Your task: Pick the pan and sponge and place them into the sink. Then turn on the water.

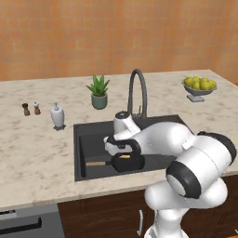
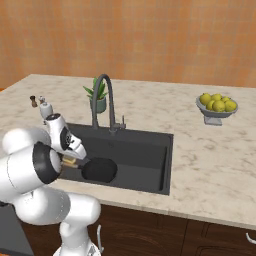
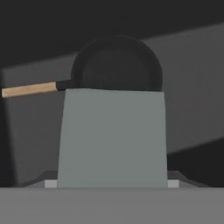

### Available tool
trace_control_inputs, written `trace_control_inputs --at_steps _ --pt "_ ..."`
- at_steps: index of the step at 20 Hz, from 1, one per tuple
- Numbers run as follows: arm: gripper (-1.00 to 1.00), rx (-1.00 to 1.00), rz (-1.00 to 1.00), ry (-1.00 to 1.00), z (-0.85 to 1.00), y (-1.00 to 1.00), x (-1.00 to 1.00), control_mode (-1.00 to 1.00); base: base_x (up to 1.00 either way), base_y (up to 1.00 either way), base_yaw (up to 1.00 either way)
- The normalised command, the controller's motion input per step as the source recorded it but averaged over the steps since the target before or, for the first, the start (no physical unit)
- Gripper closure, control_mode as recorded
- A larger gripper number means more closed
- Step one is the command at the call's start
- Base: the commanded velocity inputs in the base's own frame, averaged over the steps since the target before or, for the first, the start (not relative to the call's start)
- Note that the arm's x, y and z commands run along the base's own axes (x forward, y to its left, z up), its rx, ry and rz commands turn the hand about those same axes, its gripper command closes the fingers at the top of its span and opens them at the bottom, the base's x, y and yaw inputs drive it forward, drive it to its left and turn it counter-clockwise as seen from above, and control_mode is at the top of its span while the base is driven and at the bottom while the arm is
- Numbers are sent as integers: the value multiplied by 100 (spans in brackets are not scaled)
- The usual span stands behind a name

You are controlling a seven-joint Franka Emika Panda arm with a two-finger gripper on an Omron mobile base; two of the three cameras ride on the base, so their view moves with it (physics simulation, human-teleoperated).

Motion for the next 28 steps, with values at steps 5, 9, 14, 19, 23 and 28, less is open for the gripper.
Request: trace_control_inputs --at_steps 5,9,14,19,23,28 --pt "100 0 5 0 -36 27 43 -100 0 0 0" --pt "100 0 7 0 -49 2 41 -100 0 0 0" --pt "100 0 5 0 -45 3 34 -100 0 0 0" --pt "100 0 0 -3 -28 0 16 -100 0 0 0" --pt "100 0 0 -3 -26 -1 14 -100 0 0 0" --pt "100 0 0 -3 -32 -5 13 -100 0 0 0"
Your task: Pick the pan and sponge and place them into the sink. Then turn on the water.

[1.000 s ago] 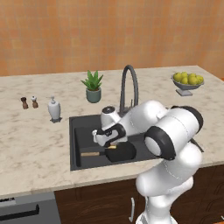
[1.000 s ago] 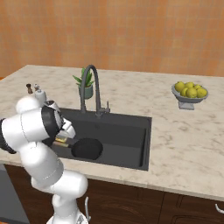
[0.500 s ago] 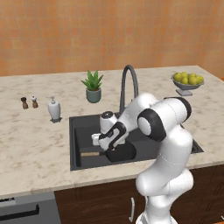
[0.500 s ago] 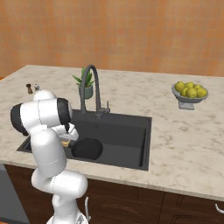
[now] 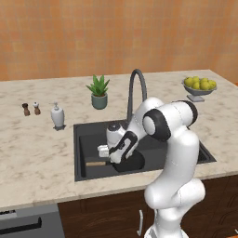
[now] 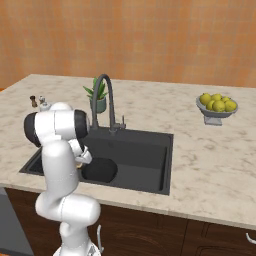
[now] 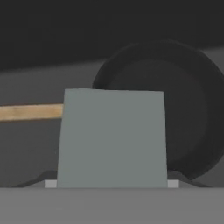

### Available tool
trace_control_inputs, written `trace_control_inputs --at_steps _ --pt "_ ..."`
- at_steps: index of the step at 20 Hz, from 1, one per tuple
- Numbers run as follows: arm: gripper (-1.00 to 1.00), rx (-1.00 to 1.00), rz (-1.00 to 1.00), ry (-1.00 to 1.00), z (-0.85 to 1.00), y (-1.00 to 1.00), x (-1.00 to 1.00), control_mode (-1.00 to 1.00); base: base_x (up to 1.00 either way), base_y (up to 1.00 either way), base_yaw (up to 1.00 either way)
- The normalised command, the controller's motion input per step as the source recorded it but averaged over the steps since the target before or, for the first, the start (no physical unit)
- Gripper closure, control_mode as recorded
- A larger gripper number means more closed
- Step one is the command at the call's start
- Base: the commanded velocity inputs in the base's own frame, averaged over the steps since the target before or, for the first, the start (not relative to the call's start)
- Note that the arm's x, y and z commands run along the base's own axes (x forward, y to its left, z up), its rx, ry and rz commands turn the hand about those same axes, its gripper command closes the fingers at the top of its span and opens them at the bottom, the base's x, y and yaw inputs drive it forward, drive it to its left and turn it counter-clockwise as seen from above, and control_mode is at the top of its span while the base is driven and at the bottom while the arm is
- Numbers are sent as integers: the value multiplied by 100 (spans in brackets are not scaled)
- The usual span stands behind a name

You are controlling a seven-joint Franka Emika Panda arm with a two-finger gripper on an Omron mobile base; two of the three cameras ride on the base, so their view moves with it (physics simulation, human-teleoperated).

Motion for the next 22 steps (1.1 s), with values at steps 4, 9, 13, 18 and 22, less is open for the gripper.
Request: trace_control_inputs --at_steps 4,9,13,18,22 --pt "100 0 0 -4 -36 -14 15 -100 0 0 0" --pt "100 0 0 -1 -33 -6 16 -100 0 0 0" --pt "100 0 0 0 -37 0 19 -100 0 0 0" --pt "100 0 0 -1 -22 0 27 -100 0 0 0" --pt "100 0 0 -3 -20 0 26 -100 0 0 0"
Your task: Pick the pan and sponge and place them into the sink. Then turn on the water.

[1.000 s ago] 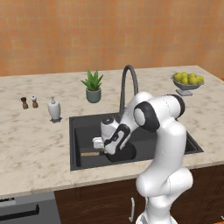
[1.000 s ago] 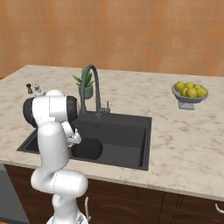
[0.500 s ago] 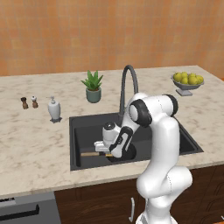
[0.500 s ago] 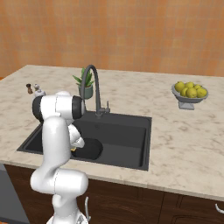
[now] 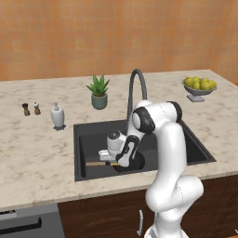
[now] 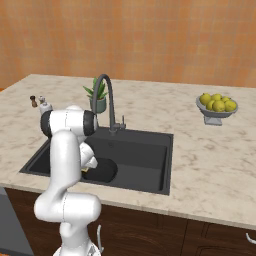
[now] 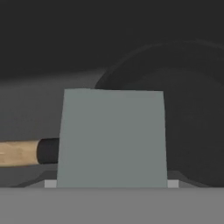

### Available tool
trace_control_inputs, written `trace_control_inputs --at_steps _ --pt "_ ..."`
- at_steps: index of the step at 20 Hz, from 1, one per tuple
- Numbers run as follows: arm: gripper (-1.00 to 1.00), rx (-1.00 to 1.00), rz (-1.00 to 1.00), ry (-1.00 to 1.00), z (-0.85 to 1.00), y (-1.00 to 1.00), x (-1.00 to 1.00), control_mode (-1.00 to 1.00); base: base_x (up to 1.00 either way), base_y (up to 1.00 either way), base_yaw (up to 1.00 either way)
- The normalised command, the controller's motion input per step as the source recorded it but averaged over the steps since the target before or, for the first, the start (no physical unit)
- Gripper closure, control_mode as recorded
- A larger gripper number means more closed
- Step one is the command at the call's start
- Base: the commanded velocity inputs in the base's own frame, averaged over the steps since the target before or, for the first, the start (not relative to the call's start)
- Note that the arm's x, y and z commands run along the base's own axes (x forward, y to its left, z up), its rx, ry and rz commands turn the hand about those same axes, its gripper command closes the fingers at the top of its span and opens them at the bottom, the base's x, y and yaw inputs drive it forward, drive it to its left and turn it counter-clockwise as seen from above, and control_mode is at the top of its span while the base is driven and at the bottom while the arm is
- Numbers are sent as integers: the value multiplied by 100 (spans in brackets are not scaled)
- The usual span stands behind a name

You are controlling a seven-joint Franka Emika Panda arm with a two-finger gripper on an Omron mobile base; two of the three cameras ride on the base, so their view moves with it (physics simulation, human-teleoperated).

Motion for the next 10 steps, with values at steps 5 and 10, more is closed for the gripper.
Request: trace_control_inputs --at_steps 5,10 --pt "100 0 0 -1 -20 -2 27 -100 0 0 0" --pt "-100 0 0 0 -15 0 21 -100 0 0 0"
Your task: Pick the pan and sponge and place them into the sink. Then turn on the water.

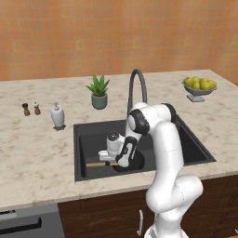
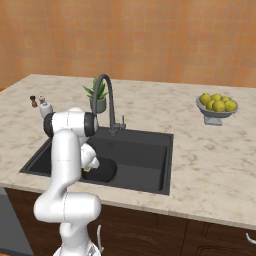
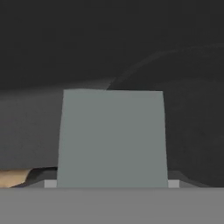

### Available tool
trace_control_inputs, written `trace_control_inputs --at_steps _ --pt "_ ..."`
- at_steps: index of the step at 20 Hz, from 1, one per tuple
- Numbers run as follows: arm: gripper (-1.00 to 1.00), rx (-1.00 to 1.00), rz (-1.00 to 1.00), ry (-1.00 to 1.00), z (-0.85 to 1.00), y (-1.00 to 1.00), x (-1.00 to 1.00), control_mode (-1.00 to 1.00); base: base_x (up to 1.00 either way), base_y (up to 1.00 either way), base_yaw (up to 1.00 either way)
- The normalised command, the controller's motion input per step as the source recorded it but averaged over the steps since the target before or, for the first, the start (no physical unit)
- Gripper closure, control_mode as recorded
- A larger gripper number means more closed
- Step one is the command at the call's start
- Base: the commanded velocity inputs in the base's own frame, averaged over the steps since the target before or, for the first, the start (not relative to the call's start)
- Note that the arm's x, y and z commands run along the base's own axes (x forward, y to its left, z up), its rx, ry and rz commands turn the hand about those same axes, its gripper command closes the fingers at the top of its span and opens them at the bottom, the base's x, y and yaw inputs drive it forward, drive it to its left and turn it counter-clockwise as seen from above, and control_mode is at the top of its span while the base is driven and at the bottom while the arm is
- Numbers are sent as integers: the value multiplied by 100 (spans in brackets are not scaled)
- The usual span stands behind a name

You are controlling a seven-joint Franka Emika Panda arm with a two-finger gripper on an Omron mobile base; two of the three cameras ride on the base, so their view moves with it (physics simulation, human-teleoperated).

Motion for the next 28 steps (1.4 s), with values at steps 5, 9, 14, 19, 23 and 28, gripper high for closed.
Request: trace_control_inputs --at_steps 5,9,14,19,23,28 --pt "-100 0 0 0 -1 -3 11 -100 0 0 0" --pt "-100 0 0 0 0 -8 11 -100 0 0 0" --pt "-100 0 0 -2 17 -14 -1 -100 0 0 0" --pt "-100 0 0 -5 46 -12 -22 -100 0 0 0" --pt "-100 0 0 -3 51 -12 -35 -100 0 0 0" --pt "-100 0 0 -1 64 -1 -30 -100 0 0 0"
